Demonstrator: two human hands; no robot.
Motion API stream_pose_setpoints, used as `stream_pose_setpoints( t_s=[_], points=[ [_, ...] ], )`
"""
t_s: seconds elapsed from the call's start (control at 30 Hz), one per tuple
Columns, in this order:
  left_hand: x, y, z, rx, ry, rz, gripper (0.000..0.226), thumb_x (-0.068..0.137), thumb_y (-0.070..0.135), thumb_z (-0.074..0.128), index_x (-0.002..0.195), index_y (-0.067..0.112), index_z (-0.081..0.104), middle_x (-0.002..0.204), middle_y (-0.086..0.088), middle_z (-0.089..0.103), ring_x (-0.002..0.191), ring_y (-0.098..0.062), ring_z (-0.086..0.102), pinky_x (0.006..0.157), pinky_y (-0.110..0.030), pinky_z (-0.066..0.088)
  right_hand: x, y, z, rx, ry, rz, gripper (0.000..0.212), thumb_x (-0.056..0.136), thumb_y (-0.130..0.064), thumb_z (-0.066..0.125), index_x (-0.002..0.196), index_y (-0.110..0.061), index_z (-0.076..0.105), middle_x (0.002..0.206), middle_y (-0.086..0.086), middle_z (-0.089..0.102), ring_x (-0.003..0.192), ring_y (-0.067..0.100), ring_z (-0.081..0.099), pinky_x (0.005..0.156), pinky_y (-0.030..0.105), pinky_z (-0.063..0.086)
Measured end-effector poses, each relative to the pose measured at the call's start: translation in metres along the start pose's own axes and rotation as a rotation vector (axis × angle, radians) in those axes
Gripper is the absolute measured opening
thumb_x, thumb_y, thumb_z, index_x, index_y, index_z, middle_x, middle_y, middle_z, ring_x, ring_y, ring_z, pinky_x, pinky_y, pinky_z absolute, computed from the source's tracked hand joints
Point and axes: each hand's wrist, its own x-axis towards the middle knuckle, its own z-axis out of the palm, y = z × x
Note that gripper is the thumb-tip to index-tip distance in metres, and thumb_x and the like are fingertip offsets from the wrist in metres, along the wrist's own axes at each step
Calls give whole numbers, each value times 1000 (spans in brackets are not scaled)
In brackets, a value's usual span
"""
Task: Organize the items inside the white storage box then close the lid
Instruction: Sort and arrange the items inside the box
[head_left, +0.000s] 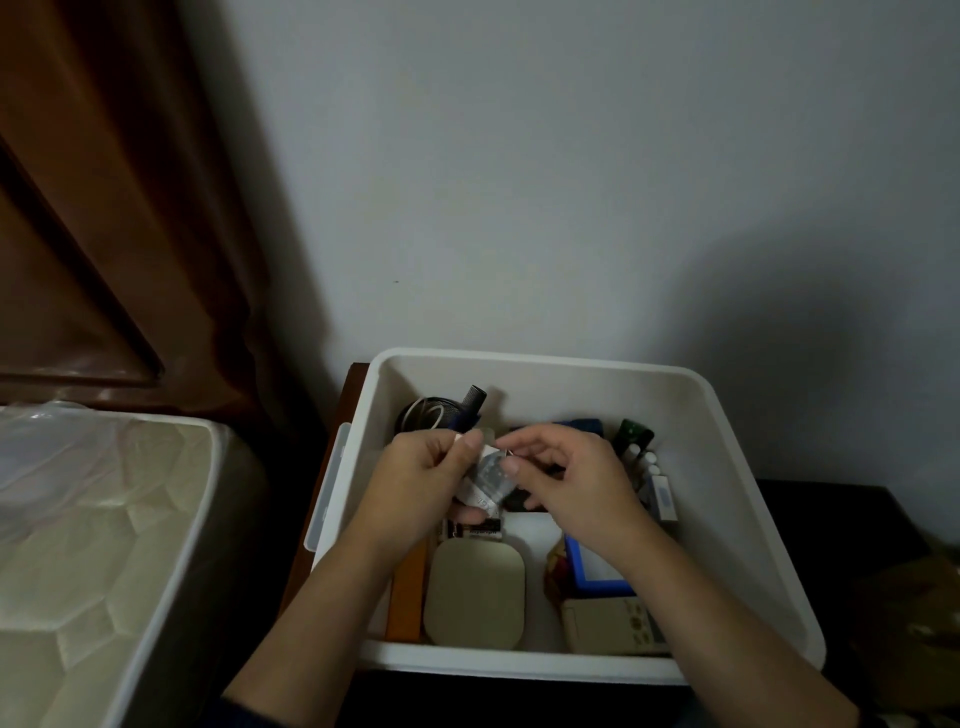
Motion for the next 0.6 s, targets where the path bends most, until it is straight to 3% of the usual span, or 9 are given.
stream_pose_setpoints(
  t_s=[0.13, 0.23, 0.37, 0.5, 0.6],
  points=[
    [1, -11, -5, 355, 194, 119, 26, 106, 36, 61, 83, 30, 73, 80, 2, 76, 73, -16, 77, 64, -43, 66, 7, 12, -15, -200, 125, 30, 15, 94, -11, 78, 99, -25, 80, 89, -11, 76, 84, 2, 72, 72, 20, 61],
    [2, -12, -7, 427, 177, 59, 17, 105, 26, 63, 99, 40, 70, 90, 9, 75, 83, -10, 76, 73, -36, 66, 16, 18, -24, -493, -37, 96, 16, 96, -13, 76, 99, -28, 80, 88, -16, 73, 83, -11, 66, 74, 6, 52],
    [1, -9, -4, 533, 65, 22, 31, 104, 12, 62, 122, 37, 63, 109, 12, 70, 102, -7, 70, 84, -28, 61, 23, 20, -9, -703, -323, 123, 21, 99, -9, 70, 108, -26, 76, 93, -8, 75, 88, 2, 69, 84, 21, 57],
    [0, -5, -3, 554, 41, 9, 23, 104, 11, 60, 122, 26, 64, 104, 4, 71, 94, -9, 70, 81, -33, 60, 30, 27, 0, -963, -371, -19, 30, 100, -14, 65, 122, -34, 64, 95, -14, 67, 102, 14, 51, 98, 34, 42],
    [-2, -3, -4, 578, 17, 15, 24, 105, 10, 59, 124, 25, 62, 106, 3, 70, 95, -11, 70, 82, -37, 62, 32, 27, 1, -1052, -407, -8, 28, 101, -19, 62, 124, -36, 61, 101, -8, 66, 104, 20, 44, 94, 36, 38]
  ],
)
